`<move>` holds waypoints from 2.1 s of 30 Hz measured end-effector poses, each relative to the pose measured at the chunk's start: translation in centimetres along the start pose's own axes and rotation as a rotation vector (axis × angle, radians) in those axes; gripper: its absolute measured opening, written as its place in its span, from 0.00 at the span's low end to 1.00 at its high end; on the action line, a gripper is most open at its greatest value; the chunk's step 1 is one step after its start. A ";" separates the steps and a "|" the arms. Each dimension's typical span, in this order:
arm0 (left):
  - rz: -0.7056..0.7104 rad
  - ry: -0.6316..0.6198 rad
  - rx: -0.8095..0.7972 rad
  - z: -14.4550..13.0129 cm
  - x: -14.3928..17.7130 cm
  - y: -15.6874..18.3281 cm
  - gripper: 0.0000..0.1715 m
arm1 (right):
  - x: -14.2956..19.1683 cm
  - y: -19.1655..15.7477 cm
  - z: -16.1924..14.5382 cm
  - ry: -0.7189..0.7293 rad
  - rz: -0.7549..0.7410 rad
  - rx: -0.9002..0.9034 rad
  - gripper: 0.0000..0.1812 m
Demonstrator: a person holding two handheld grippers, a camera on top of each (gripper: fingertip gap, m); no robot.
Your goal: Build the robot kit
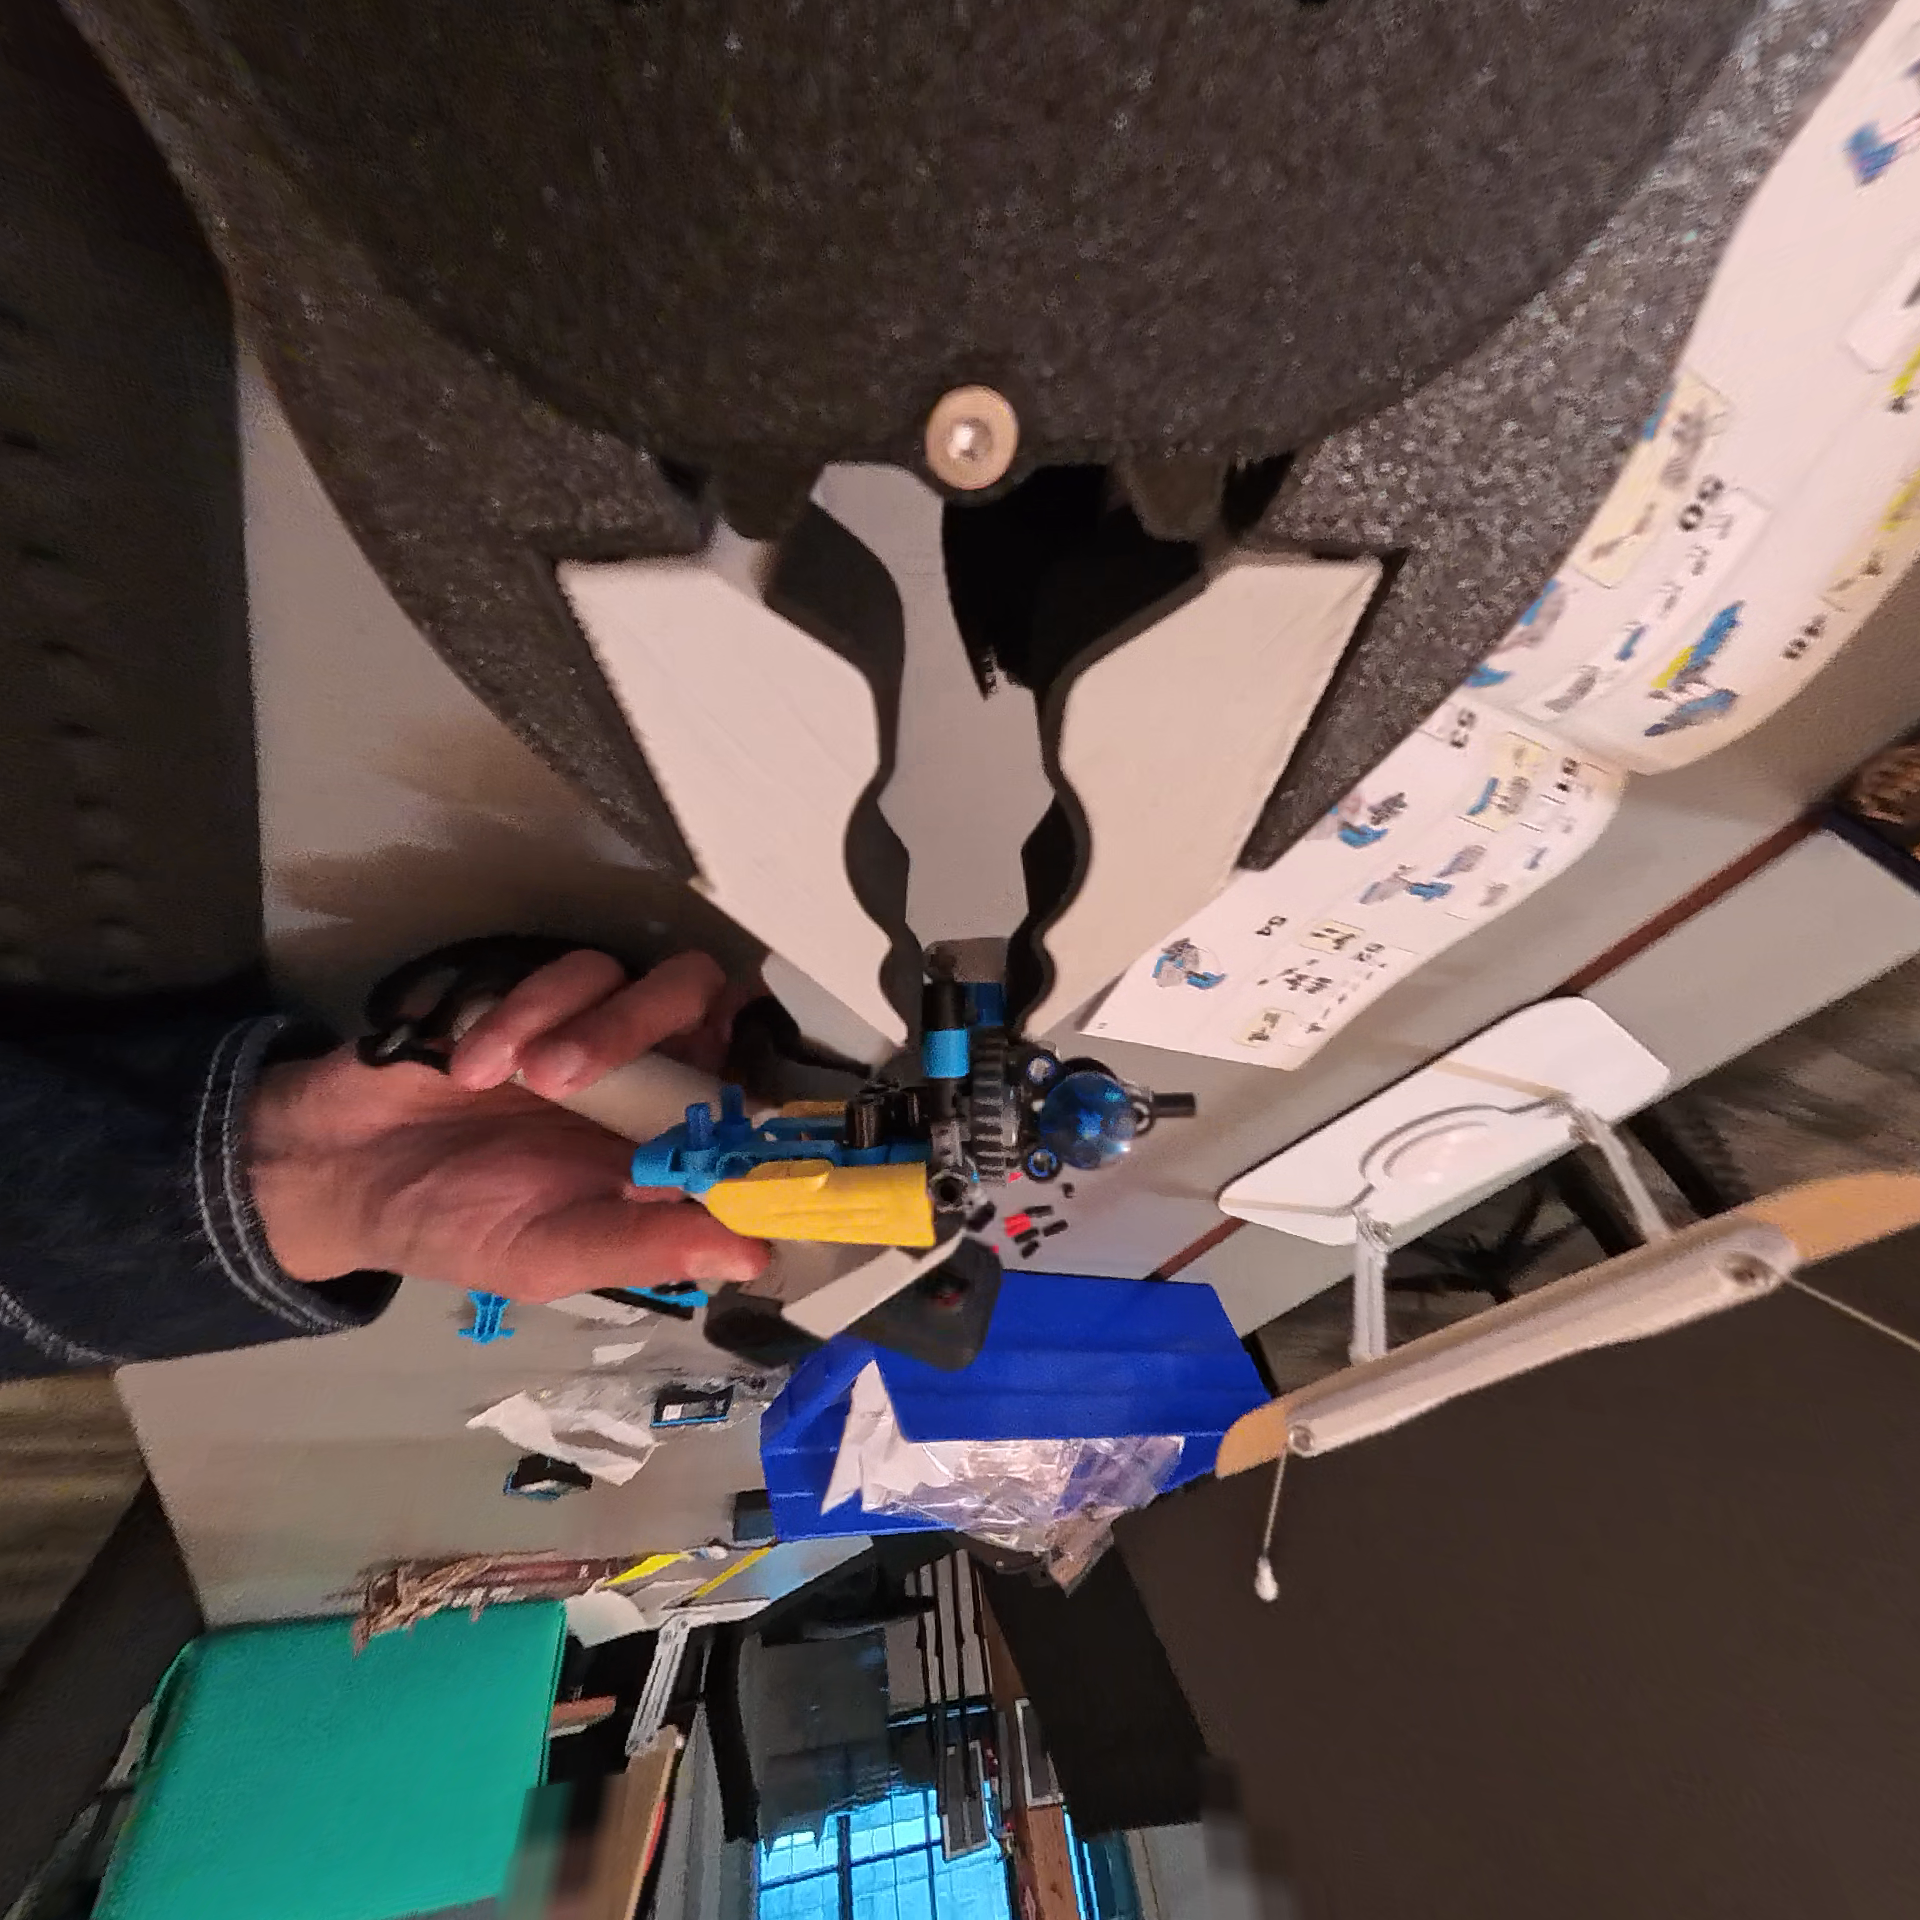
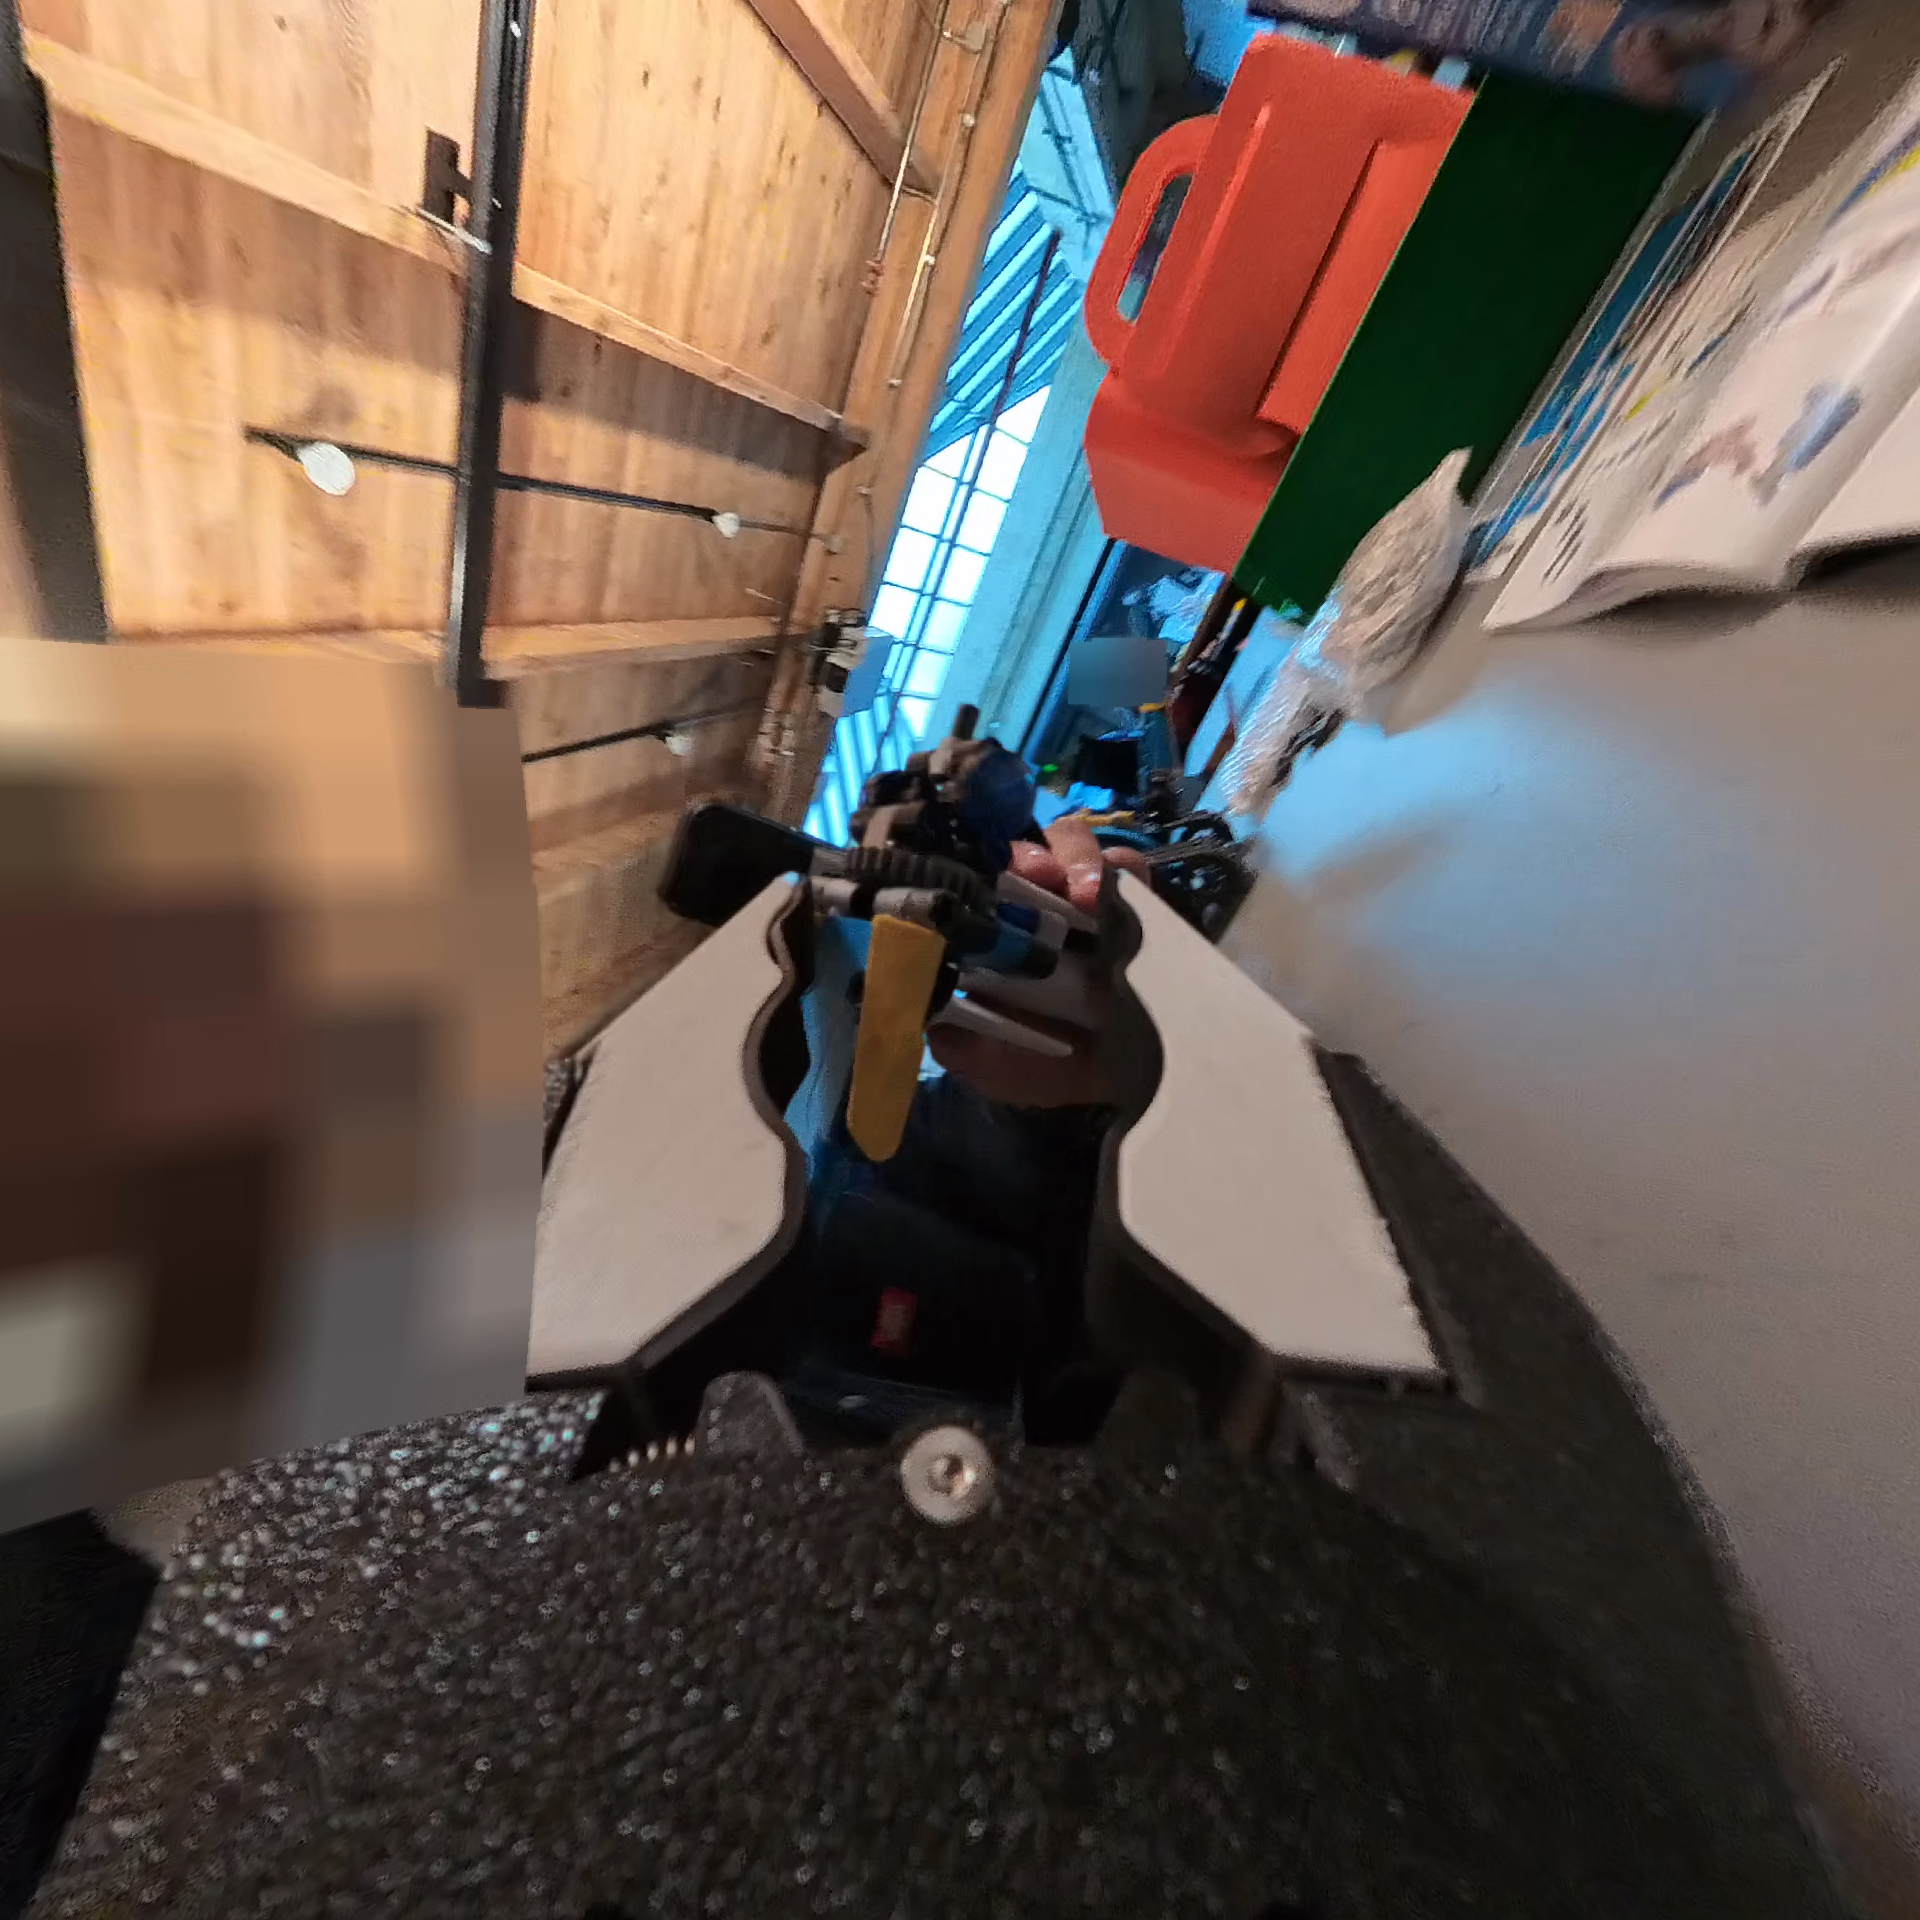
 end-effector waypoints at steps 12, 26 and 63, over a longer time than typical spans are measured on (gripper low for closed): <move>-0.514 -0.319 0.305 -4.3 1.4 2.5 0.08 | 2.4 -3.9 -2.3 -0.443 -0.260 1.127 0.26; -0.859 -0.666 0.473 -9.2 4.2 5.4 0.08 | 2.0 0.6 -11.6 -0.955 -0.378 1.502 0.44; -0.893 -0.744 0.442 -10.2 4.0 5.7 0.07 | 1.0 1.7 -13.0 -1.239 -0.199 1.607 0.24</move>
Point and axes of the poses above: each gripper's, where its closed fingertips meet, x back along the fingers, z out of its top, y = z × x across the jaws, the point moved 2 cm from there along x, back along the fingers, and after that the axes turned 8 degrees about x, right-handed, at the moved point
